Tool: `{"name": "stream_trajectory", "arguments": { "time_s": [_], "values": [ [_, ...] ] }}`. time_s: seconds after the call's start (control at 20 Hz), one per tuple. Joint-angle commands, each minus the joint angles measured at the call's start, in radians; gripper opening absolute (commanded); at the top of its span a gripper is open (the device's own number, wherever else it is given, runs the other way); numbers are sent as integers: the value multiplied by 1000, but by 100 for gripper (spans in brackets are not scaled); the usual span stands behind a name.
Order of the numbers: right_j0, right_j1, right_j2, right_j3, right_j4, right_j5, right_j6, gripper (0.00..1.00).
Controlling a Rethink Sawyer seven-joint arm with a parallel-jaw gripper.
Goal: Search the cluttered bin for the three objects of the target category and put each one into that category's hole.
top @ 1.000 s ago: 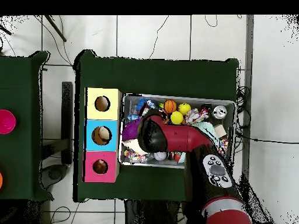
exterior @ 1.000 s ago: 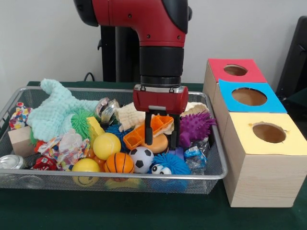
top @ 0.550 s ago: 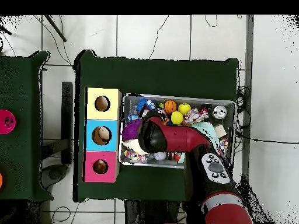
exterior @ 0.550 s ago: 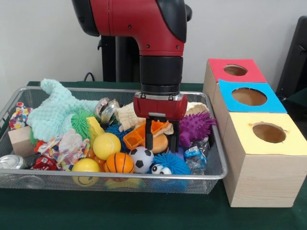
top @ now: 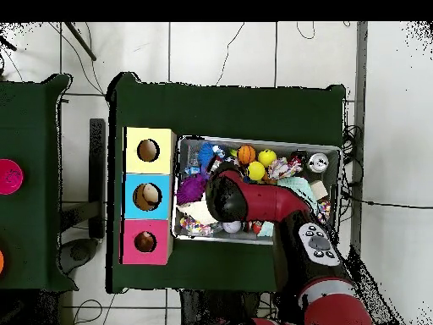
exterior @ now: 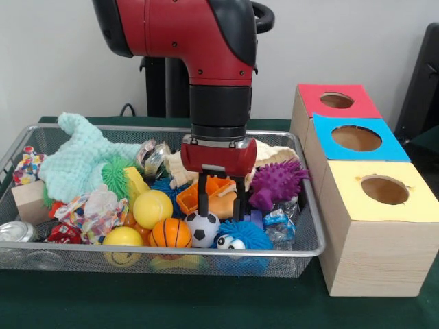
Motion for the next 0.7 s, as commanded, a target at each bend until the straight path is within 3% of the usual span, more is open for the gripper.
{"name": "stream_trajectory", "arguments": {
  "time_s": [0.05, 0.4, 0.7],
  "values": [
    [-22, 36, 64, -82, 1, -72, 92, 100],
    [-16, 34, 46, -141, -11, -82, 73, 100],
    [-14, 27, 41, -146, -15, -74, 74, 100]
  ]
}}
